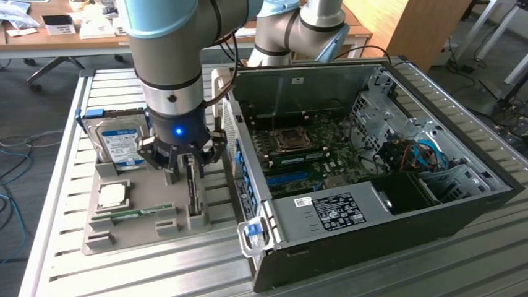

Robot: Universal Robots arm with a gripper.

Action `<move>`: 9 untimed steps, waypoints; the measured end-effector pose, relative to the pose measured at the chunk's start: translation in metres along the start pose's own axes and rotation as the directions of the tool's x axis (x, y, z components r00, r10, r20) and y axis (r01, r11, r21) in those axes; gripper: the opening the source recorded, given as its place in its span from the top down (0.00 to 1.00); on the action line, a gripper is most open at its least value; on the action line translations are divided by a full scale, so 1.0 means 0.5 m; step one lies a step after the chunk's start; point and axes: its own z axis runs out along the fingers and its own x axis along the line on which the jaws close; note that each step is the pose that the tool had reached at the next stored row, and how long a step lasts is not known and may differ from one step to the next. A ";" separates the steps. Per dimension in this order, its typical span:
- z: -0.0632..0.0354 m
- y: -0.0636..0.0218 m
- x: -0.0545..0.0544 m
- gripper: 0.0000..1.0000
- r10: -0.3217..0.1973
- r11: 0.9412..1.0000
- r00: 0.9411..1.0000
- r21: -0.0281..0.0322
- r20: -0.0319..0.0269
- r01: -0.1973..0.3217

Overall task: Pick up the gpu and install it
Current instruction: 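Pick up the gpu and move the gpu toward the slot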

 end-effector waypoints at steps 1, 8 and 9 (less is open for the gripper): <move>0.001 0.000 0.000 0.51 0.000 1.000 1.000 0.000 0.000 0.000; 0.001 0.000 0.000 0.51 0.000 1.000 1.000 0.000 0.000 0.000; 0.002 0.000 0.000 0.51 0.000 1.000 1.000 0.000 0.000 0.000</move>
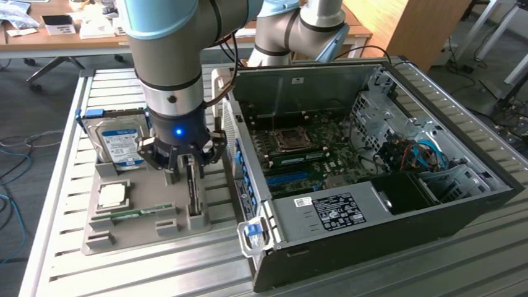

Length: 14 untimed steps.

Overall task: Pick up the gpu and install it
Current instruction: 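Pick up the gpu and move the gpu toward the slot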

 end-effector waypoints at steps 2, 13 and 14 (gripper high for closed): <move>0.002 0.000 0.000 0.51 0.000 1.000 1.000 0.000 0.000 0.000; 0.005 0.000 0.000 0.51 0.000 1.000 1.000 0.000 0.000 0.000; 0.005 0.000 0.000 0.51 0.000 1.000 1.000 0.000 0.000 0.000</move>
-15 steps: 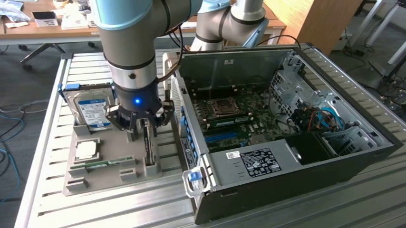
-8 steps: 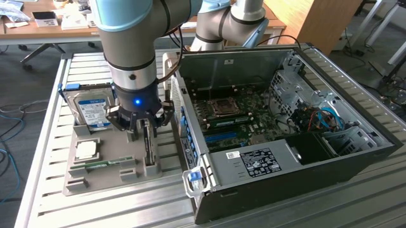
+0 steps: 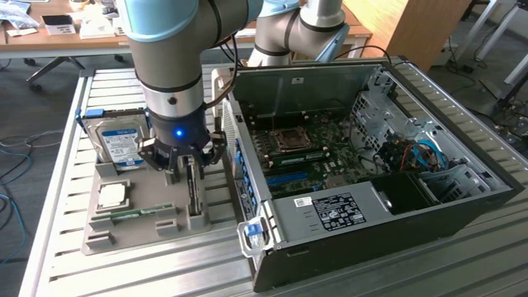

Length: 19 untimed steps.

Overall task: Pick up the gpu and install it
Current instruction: 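Pick up the gpu and move the gpu toward the slot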

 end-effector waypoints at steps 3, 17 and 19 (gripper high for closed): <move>0.001 0.000 0.000 0.51 0.000 1.000 1.000 0.000 0.000 0.000; 0.006 0.000 -0.002 0.51 0.000 1.000 1.000 0.000 0.000 0.000; 0.008 0.000 -0.002 0.51 0.000 1.000 1.000 0.000 0.000 0.000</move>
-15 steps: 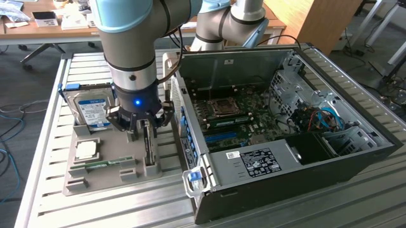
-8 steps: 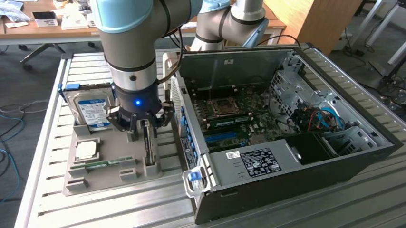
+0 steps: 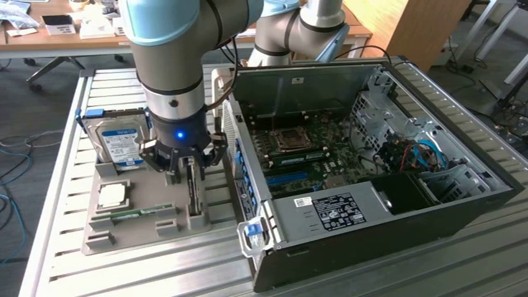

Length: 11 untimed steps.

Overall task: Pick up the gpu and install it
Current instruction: 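Pick up the gpu and move the gpu toward the slot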

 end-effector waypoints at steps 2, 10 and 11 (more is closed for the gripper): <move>0.001 0.000 -0.001 0.51 0.000 1.000 1.000 0.000 0.000 0.000; 0.007 0.000 -0.002 0.51 0.000 1.000 1.000 0.000 0.000 0.000; 0.008 0.000 -0.002 0.51 0.000 1.000 1.000 0.000 0.000 0.000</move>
